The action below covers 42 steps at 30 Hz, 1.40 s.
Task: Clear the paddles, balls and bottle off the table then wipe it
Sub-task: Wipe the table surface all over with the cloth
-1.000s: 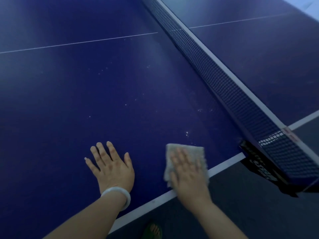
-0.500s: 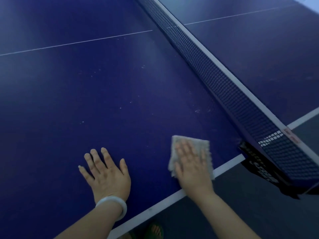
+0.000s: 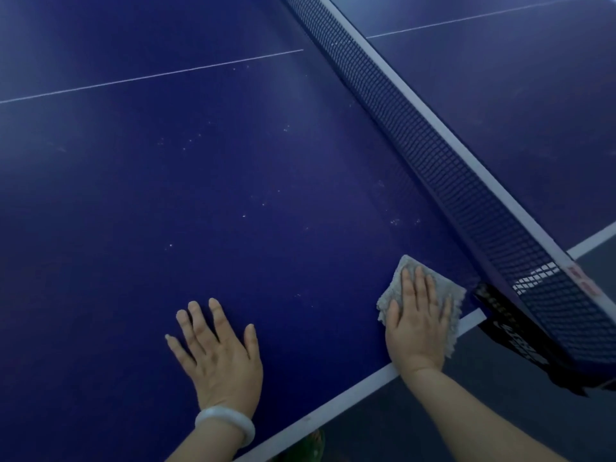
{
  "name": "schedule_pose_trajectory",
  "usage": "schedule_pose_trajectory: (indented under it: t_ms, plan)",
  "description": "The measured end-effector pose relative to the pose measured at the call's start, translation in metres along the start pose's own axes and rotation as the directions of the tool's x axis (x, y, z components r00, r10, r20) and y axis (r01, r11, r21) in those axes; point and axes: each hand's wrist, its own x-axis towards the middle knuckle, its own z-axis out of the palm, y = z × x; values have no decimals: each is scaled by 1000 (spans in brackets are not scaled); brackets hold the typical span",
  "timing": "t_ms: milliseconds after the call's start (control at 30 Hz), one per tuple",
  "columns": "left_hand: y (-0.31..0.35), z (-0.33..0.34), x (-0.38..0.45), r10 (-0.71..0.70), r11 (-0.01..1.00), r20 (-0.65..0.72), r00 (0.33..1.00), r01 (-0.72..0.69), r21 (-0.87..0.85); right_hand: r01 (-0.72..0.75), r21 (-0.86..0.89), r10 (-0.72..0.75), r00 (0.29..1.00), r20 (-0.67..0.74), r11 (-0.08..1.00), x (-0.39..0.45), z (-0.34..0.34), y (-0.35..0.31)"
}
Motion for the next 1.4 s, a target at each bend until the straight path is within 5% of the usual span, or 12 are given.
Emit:
schedule_pose_trajectory:
  t_ms: [233, 500, 800, 1033, 1267, 1400]
  plan:
    - [35, -4, -4, 251, 960, -17, 968, -251, -126, 0, 2, 0, 1000, 17, 1000, 1, -3, 0]
    - [79, 19, -9, 29, 996, -55, 998, -25, 85, 107, 9, -107, 993, 56, 994, 12, -6, 10]
    - [77, 28, -7, 4, 993, -73, 997, 5, 118, -28, -50, 37, 977, 210, 998, 106, -21, 53]
    - [77, 29, -7, 17, 994, -91, 996, -6, 111, 17, 36, -22, 989, 144, 999, 36, -8, 27]
    - [76, 29, -7, 15, 993, -87, 996, -5, 116, -91, 33, 83, 977, 197, 995, 97, -19, 40]
    - [77, 28, -7, 9, 993, -95, 995, 2, 117, 30, 33, -35, 988, 149, 999, 43, -11, 26]
